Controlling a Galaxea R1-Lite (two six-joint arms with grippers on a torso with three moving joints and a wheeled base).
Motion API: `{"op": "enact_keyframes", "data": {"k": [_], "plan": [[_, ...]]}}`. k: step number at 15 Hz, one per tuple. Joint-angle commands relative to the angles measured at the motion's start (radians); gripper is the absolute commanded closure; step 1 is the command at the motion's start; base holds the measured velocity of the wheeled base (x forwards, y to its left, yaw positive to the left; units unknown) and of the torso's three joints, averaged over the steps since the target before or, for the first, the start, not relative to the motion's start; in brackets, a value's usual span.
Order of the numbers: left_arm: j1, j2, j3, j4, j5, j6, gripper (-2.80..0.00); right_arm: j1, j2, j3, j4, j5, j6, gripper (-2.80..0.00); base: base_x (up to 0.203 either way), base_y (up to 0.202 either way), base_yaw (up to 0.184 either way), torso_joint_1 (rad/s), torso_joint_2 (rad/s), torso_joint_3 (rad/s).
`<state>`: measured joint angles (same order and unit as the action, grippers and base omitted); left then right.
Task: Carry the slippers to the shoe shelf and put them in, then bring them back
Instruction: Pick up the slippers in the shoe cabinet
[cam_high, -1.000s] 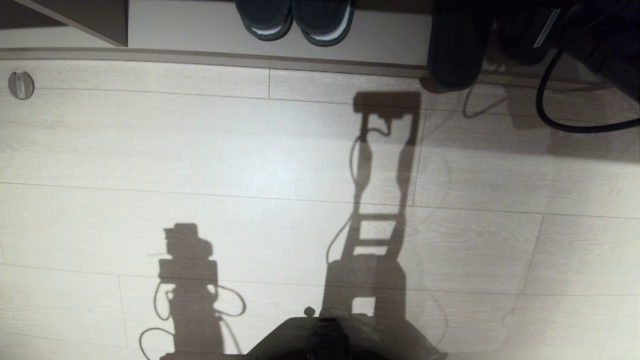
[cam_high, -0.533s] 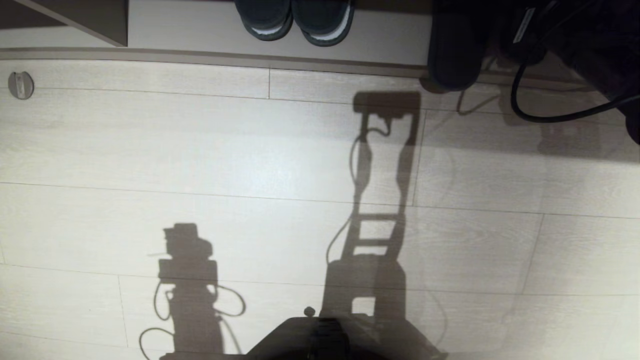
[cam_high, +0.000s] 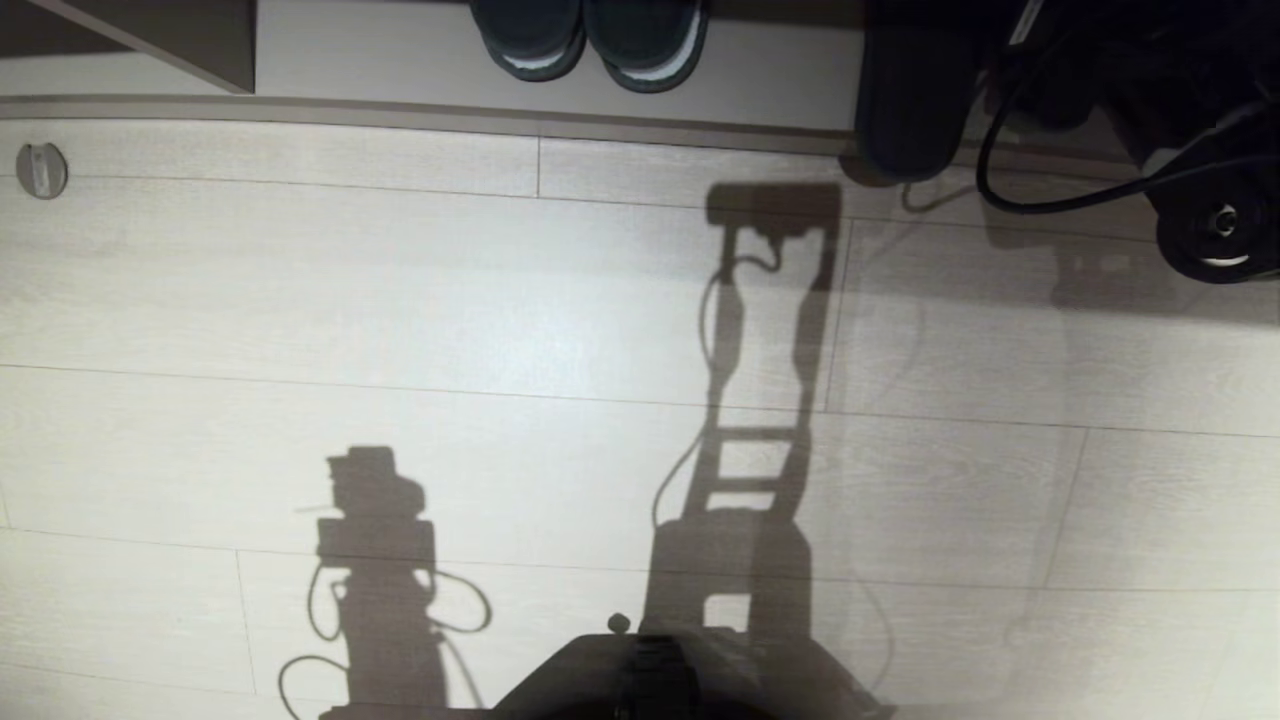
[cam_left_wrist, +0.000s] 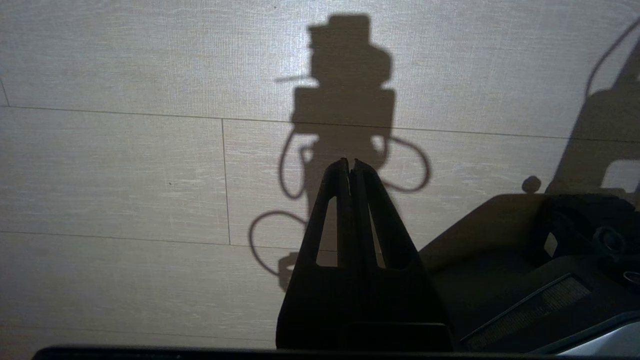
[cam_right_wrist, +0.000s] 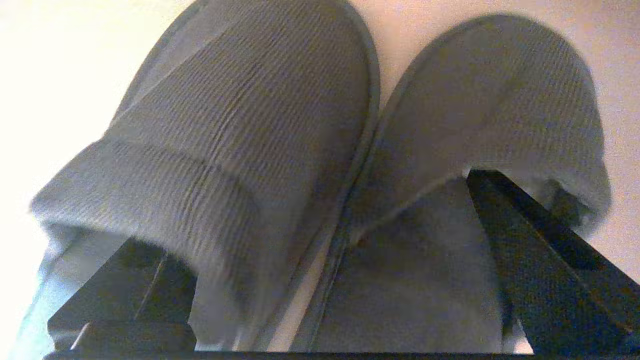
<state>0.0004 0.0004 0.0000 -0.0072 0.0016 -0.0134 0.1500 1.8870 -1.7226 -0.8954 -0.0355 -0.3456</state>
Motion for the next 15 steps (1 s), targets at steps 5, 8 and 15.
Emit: {"op": "enact_keyframes", "data": {"k": [5, 8, 15], "plan": [[0.001, 0.000, 0.000, 0.000, 0.000, 0.000, 0.00, -0.004, 0.099, -0.076, -0.060, -0.021, -0.016, -2.80, 0.000, 0.000, 0.000, 0.000, 0.00, 0.000], [0.000, 0.000, 0.000, 0.000, 0.000, 0.000, 0.00, -0.004, 0.163, -0.151, -0.110, -0.026, -0.015, 0.00, 0.000, 0.000, 0.000, 0.000, 0.00, 0.000], [0.000, 0.000, 0.000, 0.000, 0.000, -0.002, 0.00, -0.004, 0.142, -0.145, -0.130, -0.028, -0.010, 0.00, 0.000, 0.000, 0.000, 0.000, 0.00, 0.000]]}}
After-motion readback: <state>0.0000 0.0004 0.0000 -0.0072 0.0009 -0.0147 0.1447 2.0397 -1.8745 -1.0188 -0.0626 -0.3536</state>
